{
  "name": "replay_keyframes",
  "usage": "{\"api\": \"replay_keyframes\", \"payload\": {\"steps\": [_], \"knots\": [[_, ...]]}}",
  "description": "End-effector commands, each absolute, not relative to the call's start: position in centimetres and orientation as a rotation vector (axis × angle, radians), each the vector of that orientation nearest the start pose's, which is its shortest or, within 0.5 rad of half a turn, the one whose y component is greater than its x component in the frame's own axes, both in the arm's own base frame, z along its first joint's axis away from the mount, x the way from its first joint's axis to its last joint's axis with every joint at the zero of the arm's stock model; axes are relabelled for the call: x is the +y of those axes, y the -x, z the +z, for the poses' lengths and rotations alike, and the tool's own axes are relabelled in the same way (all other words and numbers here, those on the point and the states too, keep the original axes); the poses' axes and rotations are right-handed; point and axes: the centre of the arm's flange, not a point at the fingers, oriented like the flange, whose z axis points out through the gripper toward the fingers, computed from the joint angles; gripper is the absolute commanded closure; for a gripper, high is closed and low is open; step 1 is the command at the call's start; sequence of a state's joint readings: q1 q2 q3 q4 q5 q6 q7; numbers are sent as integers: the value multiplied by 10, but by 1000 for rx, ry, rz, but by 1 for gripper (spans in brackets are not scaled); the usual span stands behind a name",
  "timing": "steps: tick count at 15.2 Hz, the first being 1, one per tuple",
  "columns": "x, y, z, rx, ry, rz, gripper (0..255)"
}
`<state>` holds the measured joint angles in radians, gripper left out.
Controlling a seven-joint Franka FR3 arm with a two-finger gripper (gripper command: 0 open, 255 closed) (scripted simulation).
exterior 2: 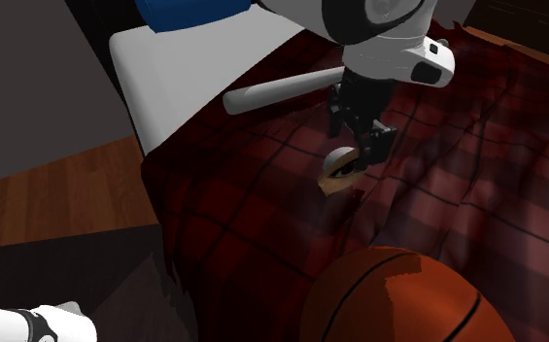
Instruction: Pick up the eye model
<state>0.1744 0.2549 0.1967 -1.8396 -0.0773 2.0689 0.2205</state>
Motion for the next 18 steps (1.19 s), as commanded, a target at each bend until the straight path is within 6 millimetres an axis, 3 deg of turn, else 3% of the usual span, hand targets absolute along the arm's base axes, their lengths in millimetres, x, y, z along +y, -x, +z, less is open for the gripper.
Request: {"api": "replay_keyframes", "payload": {"steps": [1,8,17,18], "knots": [[230,-592,377,-300,3145,26,0],[286,-642,331,-338,3125,40,0],[286,-642,291,-338,3125,40,0],[286,-642,291,-338,3125,39,255]]}}
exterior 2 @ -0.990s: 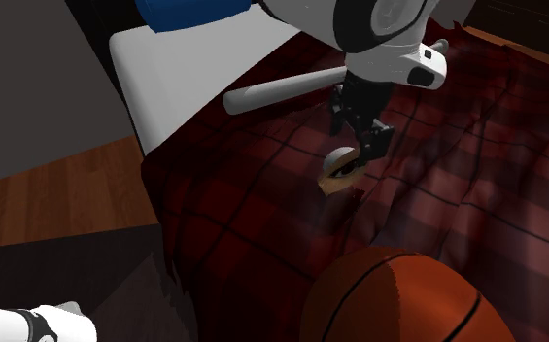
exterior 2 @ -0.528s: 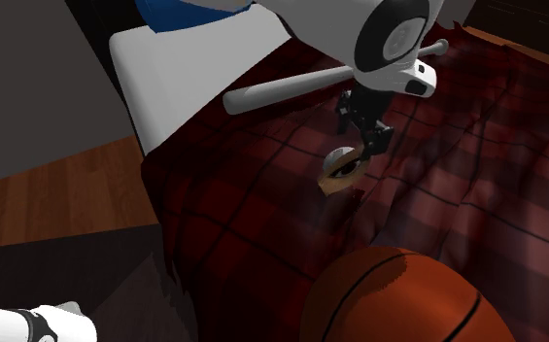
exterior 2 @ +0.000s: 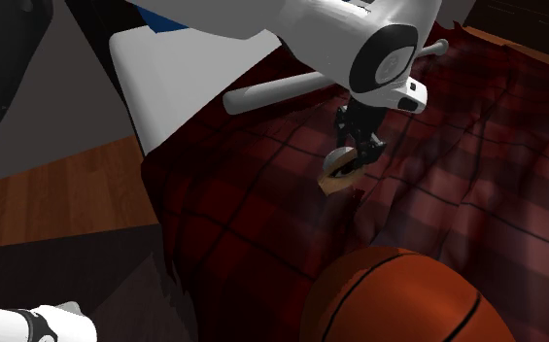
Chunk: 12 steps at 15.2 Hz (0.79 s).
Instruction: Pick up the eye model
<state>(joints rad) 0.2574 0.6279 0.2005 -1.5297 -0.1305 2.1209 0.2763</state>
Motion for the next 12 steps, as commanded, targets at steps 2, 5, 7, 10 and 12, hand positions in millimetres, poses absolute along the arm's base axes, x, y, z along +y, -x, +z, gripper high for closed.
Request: {"api": "replay_keyframes", "payload": {"steps": [2,5,7,10,12], "knots": [[285,-641,291,-338,3125,39,255],[286,-641,291,-337,3125,39,255],[286,-641,291,-337,3125,39,255],[286,-642,296,-338,3125,40,255],[286,-642,307,-338,3125,40,255]]}}
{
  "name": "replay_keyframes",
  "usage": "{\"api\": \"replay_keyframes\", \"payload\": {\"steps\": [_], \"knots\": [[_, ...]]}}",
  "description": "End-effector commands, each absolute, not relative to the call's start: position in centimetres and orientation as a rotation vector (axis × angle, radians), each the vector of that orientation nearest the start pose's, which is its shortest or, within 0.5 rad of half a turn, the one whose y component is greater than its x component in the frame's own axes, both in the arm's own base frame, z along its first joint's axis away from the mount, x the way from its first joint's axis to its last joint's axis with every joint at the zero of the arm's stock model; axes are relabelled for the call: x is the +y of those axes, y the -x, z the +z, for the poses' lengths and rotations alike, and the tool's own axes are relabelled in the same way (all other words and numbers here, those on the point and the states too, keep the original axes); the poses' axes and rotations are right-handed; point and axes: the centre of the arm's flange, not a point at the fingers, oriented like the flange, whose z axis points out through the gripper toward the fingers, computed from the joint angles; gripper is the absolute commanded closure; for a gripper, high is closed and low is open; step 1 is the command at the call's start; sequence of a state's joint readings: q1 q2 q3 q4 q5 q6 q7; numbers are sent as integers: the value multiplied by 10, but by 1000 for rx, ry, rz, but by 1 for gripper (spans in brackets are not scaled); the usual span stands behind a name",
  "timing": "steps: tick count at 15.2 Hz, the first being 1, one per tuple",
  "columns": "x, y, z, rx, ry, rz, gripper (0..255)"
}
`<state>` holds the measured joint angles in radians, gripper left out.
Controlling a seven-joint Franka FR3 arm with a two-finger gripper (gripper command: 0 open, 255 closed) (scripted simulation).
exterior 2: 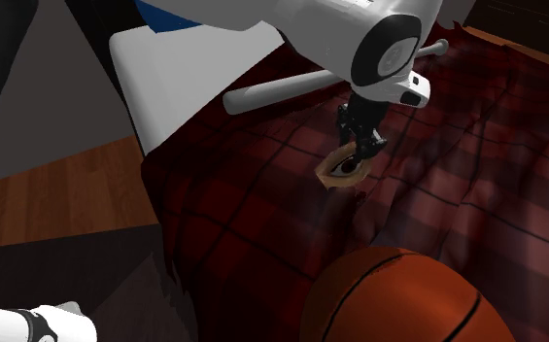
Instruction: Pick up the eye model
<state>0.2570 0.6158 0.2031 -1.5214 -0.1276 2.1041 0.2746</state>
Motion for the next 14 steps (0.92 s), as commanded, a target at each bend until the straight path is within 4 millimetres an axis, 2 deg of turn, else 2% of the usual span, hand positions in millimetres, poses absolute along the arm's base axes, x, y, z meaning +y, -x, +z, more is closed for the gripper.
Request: {"api": "replay_keyframes", "payload": {"steps": [1,12,14], "knots": [[286,-642,312,-338,3125,40,255],[286,-642,370,-338,3125,40,255],[286,-642,371,-338,3125,40,255]]}}
